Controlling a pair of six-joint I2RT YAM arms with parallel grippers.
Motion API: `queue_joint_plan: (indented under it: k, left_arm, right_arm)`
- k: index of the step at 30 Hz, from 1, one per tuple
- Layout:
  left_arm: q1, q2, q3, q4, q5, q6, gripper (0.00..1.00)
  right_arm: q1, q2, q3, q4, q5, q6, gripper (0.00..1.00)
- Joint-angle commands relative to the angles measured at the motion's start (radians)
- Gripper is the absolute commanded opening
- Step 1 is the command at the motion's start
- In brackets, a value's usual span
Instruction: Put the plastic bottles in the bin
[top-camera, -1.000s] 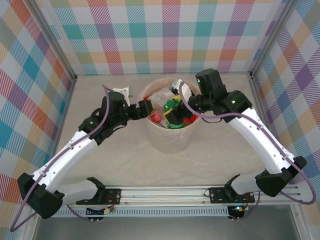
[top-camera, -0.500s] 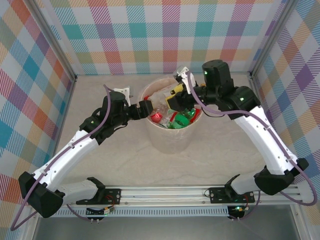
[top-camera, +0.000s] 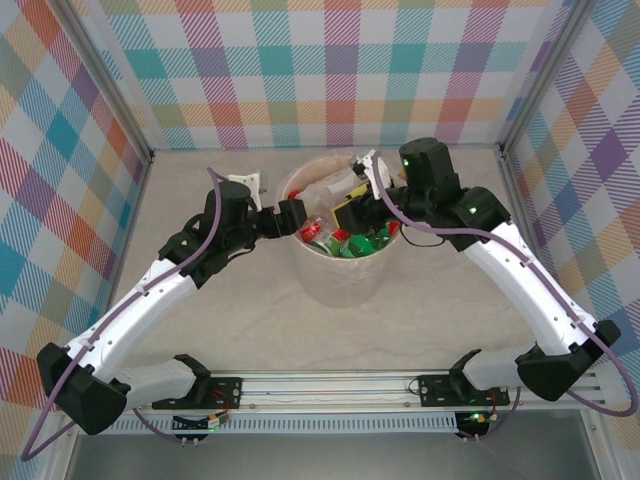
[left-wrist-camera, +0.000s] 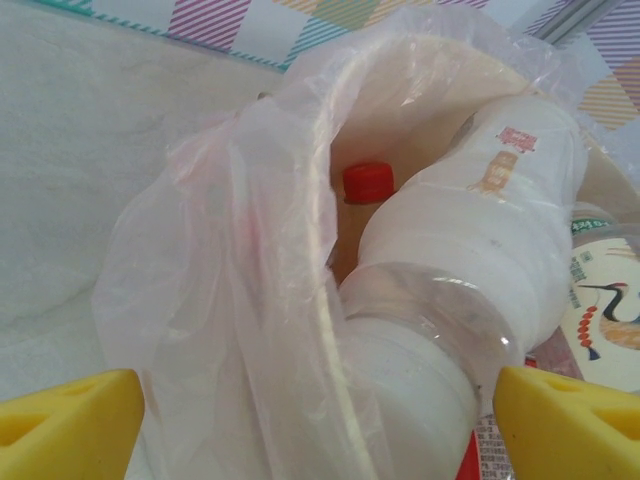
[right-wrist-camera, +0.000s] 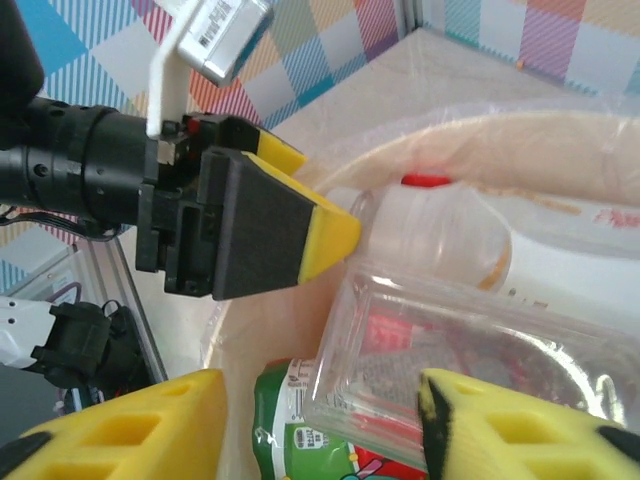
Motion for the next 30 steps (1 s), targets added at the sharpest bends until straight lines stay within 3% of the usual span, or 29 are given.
queue_joint_plan:
  k: [1, 4, 8, 14, 17, 21, 26, 30]
  left_arm:
    - [0.008, 0.005, 0.083, -0.030, -0.016, 0.064, 0.94]
    - [0.015, 0.006, 0.145, -0.070, -0.035, 0.120, 1.00]
    - [0.054, -0.008, 0.209, -0.128, -0.079, 0.205, 1.00]
    - [0.210, -0.090, 0.124, -0.121, -0.282, 0.279, 1.00]
    - [0.280, -0.123, -0.012, -0.064, -0.471, 0.300, 1.00]
    - [0.346, -0.133, -0.195, -0.019, -0.595, 0.297, 1.00]
    - [0.352, -0.119, -0.420, 0.171, -0.695, 0.278, 1.00]
    - [0.353, -0.057, -0.539, 0.353, -0.711, 0.277, 1.00]
  right_arm:
    - [-0.003, -0.029, 0.071, 0.010, 0.045, 0.026, 0.64]
    - [-0.025, -0.069, 0.079, 0.008, 0.134, 0.044, 0.72]
    - [-0.124, -0.141, 0.041, -0.015, 0.242, 0.077, 0.79]
    - [-0.433, -0.209, -0.098, -0.033, 0.333, 0.139, 1.00]
    - [-0.543, -0.212, -0.201, -0.011, 0.402, 0.149, 0.99]
    - [-0.695, -0.242, -0.391, 0.101, 0.367, 0.251, 0.99]
    - [-0.720, -0.281, -0.656, 0.283, 0.493, 0.238, 0.99]
    - [-0.720, -0.293, -0.833, 0.431, 0.565, 0.231, 0.99]
